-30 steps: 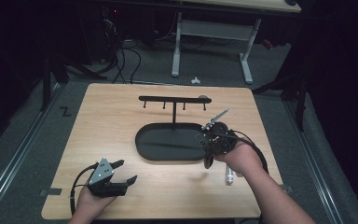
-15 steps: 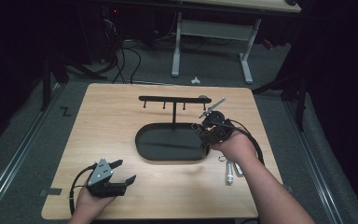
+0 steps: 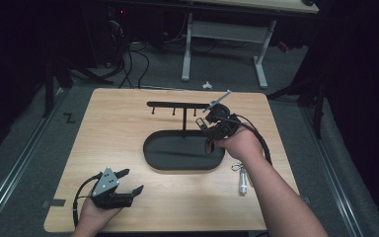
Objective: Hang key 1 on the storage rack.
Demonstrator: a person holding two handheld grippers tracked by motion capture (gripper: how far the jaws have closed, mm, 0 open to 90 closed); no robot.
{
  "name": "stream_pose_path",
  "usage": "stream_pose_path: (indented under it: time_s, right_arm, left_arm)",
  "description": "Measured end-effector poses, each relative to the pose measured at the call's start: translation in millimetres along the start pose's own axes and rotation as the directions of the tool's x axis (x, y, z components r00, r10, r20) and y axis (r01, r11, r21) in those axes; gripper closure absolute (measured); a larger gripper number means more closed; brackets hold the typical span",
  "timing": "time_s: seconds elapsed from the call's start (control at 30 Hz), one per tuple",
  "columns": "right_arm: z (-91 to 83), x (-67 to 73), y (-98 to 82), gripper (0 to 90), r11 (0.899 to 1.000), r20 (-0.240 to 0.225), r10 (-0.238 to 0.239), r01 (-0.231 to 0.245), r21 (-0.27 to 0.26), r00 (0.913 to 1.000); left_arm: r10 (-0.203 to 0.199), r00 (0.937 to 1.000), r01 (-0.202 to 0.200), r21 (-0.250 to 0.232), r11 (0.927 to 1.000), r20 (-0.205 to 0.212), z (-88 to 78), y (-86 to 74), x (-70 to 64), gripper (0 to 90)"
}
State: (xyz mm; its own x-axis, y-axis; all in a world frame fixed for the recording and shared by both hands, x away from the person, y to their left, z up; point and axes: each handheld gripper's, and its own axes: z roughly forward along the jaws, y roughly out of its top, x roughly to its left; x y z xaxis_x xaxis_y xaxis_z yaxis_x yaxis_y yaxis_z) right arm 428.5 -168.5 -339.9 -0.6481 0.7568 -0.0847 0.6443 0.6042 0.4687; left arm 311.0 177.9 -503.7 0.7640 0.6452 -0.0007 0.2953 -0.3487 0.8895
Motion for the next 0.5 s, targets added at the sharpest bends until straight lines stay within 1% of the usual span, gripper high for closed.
stream_pose_path:
  time_s: [0.1,0.13,0.2,0.27,0.37,0.43,0.5]
  right_arm:
    - [-0.1,-1.8,4.0,80.3,1.0,0.005,0.015,-0.015,-0.004,0.9999]
    - [0.1,-3.0,5.2,80.3,1.0,0.008,0.008,-0.008,-0.005,0.9999]
    - [-0.7,-3.5,7.3,80.3,1.0,0.011,0.026,-0.026,-0.006,0.9996]
    - [-1.2,-5.5,9.0,80.3,1.0,0.014,0.016,-0.016,-0.016,0.9998]
    - [-0.7,-7.7,11.2,80.3,0.999,0.018,0.023,-0.023,-0.023,0.9996]
    - [0.7,-8.9,12.4,80.3,0.999,0.02,0.037,-0.036,-0.016,0.9991]
    - [3.1,-10.6,13.6,80.3,0.999,0.024,0.038,-0.038,-0.02,0.999]
  left_arm:
    - [-0.001,1.0,0.001,0.001,1.0,0.0,0.2,-0.2,-0.2,23.7]
    - [-0.001,1.0,0.001,0.001,1.0,-0.001,0.2,-0.3,-0.2,23.7]
    - [-0.002,1.0,0.002,0.002,1.0,-0.001,0.1,-0.5,0.0,23.7]
    - [-0.003,1.0,0.003,0.004,1.0,-0.001,0.1,-0.8,0.1,23.7]
    - [-0.006,1.0,0.006,0.006,1.0,0.0,0.2,-1.1,0.3,23.7]
    - [-0.008,1.0,0.008,0.006,1.0,-0.001,0.4,-1.4,0.3,23.7]
    - [-0.009,1.0,0.009,0.007,0.9999,-0.001,0.5,-1.7,0.3,23.7]
